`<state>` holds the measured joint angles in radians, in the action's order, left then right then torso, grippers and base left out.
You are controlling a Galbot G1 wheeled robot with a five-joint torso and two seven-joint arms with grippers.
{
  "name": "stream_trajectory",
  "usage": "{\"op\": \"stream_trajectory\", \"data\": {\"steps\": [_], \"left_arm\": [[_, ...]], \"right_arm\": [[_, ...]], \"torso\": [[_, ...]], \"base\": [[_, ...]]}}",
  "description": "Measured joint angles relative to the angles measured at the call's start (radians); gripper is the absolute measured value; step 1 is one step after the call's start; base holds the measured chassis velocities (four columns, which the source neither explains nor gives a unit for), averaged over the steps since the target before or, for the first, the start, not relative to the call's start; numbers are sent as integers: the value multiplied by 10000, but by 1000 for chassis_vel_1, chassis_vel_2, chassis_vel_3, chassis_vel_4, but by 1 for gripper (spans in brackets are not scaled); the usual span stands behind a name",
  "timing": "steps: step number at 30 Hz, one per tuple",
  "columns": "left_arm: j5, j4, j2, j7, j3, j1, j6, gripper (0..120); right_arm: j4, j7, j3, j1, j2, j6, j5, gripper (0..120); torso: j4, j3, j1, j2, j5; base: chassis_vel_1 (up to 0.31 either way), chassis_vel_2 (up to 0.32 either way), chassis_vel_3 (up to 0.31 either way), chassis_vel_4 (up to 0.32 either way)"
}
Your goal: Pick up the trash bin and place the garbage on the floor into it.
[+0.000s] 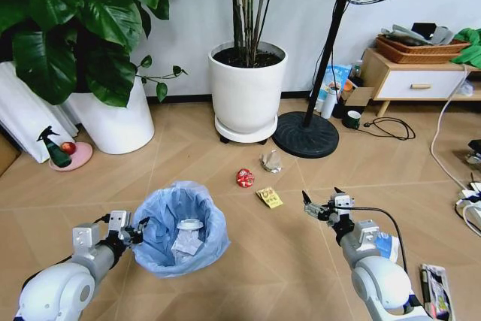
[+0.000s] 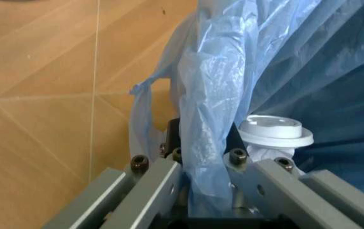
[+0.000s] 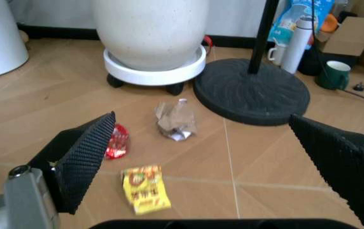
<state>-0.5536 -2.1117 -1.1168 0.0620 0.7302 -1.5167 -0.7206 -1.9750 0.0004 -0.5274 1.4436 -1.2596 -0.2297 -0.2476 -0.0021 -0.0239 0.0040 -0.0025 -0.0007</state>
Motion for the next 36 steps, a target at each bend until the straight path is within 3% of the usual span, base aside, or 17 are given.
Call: {"op": "stream_trajectory", "data": {"steps": [20, 23, 26, 30, 35, 36], "left_arm": [[3, 28, -46, 28, 11, 26, 19, 0], [4, 34, -46, 28, 12, 35, 22, 0], [4, 50, -48, 29, 12, 49, 25, 0], [-19, 52, -30, 30, 41, 50, 24, 0], [-59, 46, 13, 51, 141, 35, 24, 0], [-59, 46, 13, 51, 141, 35, 24, 0]], "right_arm": [[212, -76, 46, 7, -5, 55, 140, 100], [328, -104, 75, 21, 5, 80, 175, 100], [575, -211, 135, 25, 76, 85, 154, 100], [1164, -985, 162, 55, 412, 203, -181, 100], [2196, -2634, 29, -126, 1833, 654, -1015, 100], [2196, -2634, 29, -126, 1833, 654, -1015, 100]], "torso": [[-2, 0, 0, 0, -8], [0, -2, 2, 0, 6], [0, -2, 2, 0, -7], [-2, 1, 0, 0, -1], [-1, 2, -2, 0, -4], [-1, 2, -2, 0, -4]], "base": [[-177, 171, 175, -178], [-128, 142, 175, -139], [-77, 54, 89, -70], [0, 0, 0, 0], [0, 0, 0, 0], [0, 0, 0, 0]]}}
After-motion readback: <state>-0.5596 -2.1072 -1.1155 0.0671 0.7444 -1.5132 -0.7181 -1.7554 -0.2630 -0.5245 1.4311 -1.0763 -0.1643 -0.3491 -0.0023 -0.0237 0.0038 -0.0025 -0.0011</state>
